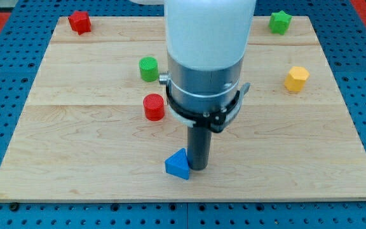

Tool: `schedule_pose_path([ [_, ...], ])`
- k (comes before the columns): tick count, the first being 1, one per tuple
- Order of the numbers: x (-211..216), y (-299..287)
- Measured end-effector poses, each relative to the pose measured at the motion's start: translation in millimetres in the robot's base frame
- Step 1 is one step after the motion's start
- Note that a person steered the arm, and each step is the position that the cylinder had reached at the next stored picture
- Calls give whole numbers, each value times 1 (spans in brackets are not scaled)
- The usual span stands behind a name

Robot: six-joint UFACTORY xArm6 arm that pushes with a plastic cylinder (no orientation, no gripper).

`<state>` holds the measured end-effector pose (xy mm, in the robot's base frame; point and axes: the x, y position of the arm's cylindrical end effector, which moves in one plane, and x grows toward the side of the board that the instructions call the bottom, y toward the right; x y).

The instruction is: Slide the blue triangle towards top left

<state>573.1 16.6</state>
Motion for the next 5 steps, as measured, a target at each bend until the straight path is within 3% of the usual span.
schedule_pose_path([
  [2, 15, -32],
  [3, -4, -57],
  [5, -35, -48],
])
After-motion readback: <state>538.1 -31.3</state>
